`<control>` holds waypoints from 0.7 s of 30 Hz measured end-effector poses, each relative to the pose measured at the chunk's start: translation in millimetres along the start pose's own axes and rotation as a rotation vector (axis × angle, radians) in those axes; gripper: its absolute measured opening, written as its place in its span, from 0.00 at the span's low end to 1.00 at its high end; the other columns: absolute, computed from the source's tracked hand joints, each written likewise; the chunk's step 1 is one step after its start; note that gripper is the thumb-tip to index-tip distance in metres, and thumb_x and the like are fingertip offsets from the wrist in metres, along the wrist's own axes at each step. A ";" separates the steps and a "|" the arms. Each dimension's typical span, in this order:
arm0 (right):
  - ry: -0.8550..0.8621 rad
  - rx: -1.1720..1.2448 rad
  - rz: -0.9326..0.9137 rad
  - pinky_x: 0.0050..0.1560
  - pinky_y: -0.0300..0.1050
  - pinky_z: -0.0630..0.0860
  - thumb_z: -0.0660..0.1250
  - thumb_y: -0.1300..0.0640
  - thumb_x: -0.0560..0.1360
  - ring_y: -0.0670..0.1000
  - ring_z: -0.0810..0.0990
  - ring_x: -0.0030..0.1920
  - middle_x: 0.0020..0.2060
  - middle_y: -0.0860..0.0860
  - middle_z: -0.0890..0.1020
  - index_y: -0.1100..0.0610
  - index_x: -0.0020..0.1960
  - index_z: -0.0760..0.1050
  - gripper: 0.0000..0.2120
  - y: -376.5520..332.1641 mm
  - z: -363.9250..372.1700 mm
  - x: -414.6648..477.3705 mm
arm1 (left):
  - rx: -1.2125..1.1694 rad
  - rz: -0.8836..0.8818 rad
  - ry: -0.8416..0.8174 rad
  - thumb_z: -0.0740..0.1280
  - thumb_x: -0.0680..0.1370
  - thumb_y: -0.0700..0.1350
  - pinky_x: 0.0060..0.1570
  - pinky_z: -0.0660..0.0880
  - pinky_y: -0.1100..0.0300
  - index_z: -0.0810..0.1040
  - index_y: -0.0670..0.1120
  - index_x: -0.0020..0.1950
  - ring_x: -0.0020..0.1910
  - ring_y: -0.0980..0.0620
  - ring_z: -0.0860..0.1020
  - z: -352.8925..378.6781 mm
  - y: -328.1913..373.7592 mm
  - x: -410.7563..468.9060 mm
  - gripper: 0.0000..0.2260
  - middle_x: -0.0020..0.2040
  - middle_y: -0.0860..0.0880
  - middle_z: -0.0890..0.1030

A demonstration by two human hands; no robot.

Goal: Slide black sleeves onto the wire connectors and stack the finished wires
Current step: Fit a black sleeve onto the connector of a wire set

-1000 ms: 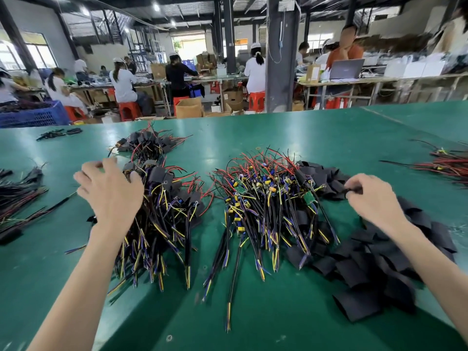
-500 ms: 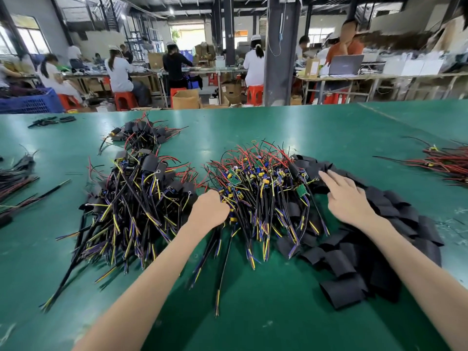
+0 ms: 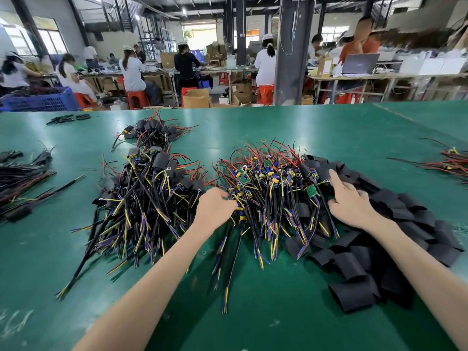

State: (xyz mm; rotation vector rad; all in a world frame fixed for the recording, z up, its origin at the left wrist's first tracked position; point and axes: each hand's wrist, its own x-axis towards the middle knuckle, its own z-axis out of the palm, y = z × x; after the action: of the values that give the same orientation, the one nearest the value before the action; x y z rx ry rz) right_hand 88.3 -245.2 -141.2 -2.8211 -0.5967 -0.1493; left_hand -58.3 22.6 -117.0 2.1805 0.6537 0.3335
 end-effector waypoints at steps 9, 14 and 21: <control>0.137 0.111 -0.022 0.62 0.54 0.60 0.63 0.54 0.75 0.54 0.66 0.65 0.62 0.51 0.74 0.53 0.67 0.61 0.22 3.7 3.2 5.3 | -0.163 -0.022 -0.155 0.66 0.71 0.39 0.42 0.66 0.61 0.69 0.43 0.42 0.39 0.49 0.70 -4.8 2.8 1.6 0.05 0.38 0.46 0.71; 0.183 0.062 -0.030 0.65 0.53 0.57 0.62 0.52 0.76 0.52 0.61 0.68 0.67 0.49 0.69 0.53 0.65 0.66 0.18 5.5 9.7 5.8 | -0.101 0.005 -0.123 0.65 0.71 0.43 0.38 0.64 0.58 0.71 0.44 0.40 0.41 0.49 0.68 -1.7 2.4 4.4 0.04 0.43 0.47 0.72; 0.043 0.157 -0.010 0.70 0.53 0.48 0.62 0.50 0.76 0.47 0.51 0.74 0.73 0.48 0.61 0.53 0.65 0.62 0.20 12.1 14.0 11.3 | -0.138 0.033 -0.052 0.60 0.79 0.40 0.38 0.68 0.61 0.63 0.41 0.67 0.38 0.59 0.71 10.6 -1.7 16.2 0.16 0.57 0.47 0.74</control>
State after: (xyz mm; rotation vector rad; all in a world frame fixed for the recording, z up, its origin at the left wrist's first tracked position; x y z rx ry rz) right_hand 104.1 -247.8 -155.6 -2.6569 -0.5860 -0.1579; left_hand -40.8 25.8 -124.8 2.0629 0.5504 0.3281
